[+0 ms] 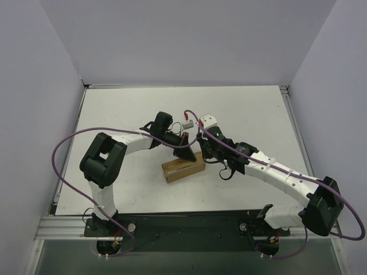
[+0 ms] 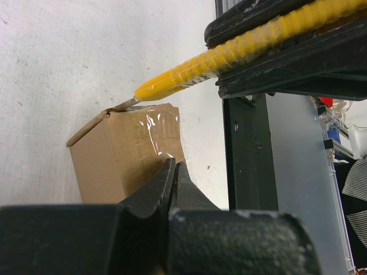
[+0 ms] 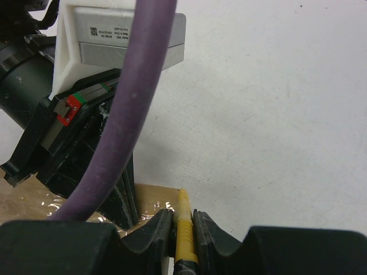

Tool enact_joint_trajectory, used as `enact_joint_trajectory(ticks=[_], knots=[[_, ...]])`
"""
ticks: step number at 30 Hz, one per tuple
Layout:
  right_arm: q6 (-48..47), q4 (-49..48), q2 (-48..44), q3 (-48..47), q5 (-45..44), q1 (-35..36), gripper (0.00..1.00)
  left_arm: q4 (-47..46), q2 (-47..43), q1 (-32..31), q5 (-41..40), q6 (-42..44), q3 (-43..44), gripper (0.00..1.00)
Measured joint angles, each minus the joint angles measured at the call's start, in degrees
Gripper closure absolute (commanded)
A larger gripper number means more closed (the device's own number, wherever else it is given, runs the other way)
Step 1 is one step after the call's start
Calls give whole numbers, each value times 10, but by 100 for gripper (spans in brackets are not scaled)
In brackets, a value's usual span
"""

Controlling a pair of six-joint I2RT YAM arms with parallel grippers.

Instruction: Unpack the express box

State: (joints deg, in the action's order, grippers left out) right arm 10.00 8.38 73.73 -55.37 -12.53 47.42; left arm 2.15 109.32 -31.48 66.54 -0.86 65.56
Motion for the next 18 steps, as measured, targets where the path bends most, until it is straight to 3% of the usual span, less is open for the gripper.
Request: enact_joint_trajectory(ticks=[18], knots=[[-10,0,0,0,-1,-1,100,0,3,1,4,0,2,100]])
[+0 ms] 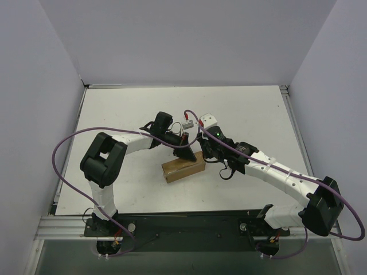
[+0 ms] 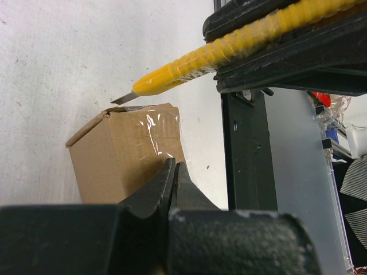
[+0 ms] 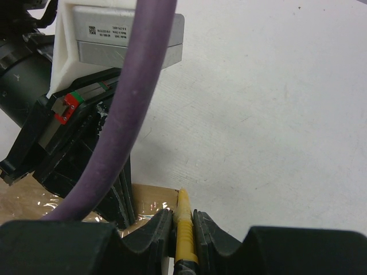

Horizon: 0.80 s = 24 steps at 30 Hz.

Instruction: Unpack the express box

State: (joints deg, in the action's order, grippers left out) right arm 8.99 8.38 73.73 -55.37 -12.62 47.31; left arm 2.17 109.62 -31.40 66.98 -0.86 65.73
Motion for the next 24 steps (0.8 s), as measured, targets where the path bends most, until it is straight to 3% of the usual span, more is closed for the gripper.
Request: enact_joint_trajectory(ticks=[24], knots=[[20,6,6,0,14,-5,100,0,7,2,10,-2,3,100]])
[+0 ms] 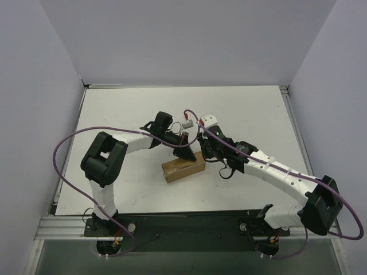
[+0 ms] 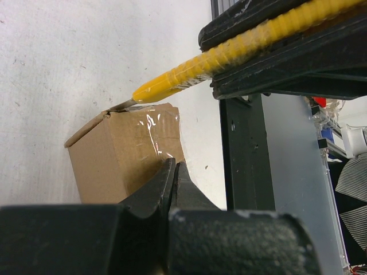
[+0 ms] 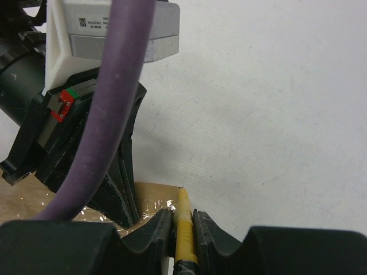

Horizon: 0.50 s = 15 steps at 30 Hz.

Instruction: Unpack the express box

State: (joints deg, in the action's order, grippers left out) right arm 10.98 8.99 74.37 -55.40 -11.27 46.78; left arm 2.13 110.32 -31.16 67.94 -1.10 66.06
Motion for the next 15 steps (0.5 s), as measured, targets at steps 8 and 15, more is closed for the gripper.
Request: enact_joint_trajectory(ticks=[8,15], knots=[[35,38,24,-35,0,-2,100,0,-1,0,-11,-19,0,100],[42,80,46,-70,-10,-1,100,-2,-3,0,-38,-68,-1,100]])
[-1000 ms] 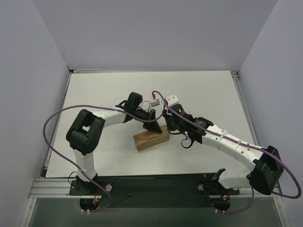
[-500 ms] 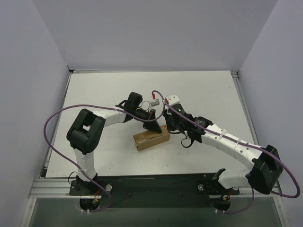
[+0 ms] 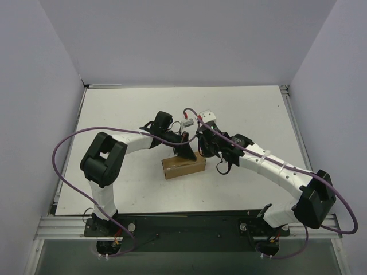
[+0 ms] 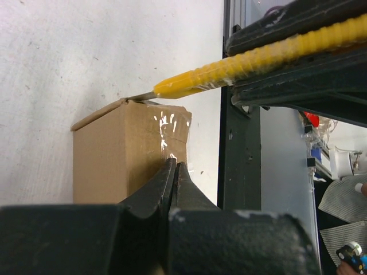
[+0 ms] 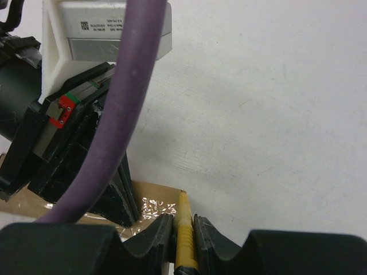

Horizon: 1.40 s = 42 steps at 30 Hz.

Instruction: Unpack the express box

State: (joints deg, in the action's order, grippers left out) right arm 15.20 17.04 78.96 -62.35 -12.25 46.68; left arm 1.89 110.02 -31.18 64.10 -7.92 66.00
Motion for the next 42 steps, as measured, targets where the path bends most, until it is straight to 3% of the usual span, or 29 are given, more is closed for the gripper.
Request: enact_joint_trajectory(ticks=[12,21,28,34,42], knots=[[-5,69,5,-27,-15,7,100,-78,-23,-9,-66,-65,-36,100],[-36,63,45,-59,-26,10,100,-134,-54,-11,-110,-98,-78,100],[-68,23,109,-110,-11,14,100,-163,-101,24,-134,-103,-136,100],[-88,-3,120,-115,12,16,100,-214,-116,42,-107,-119,-177,100],[-91,-32,124,-109,25,17,100,-375,-59,42,-30,-224,-200,100]])
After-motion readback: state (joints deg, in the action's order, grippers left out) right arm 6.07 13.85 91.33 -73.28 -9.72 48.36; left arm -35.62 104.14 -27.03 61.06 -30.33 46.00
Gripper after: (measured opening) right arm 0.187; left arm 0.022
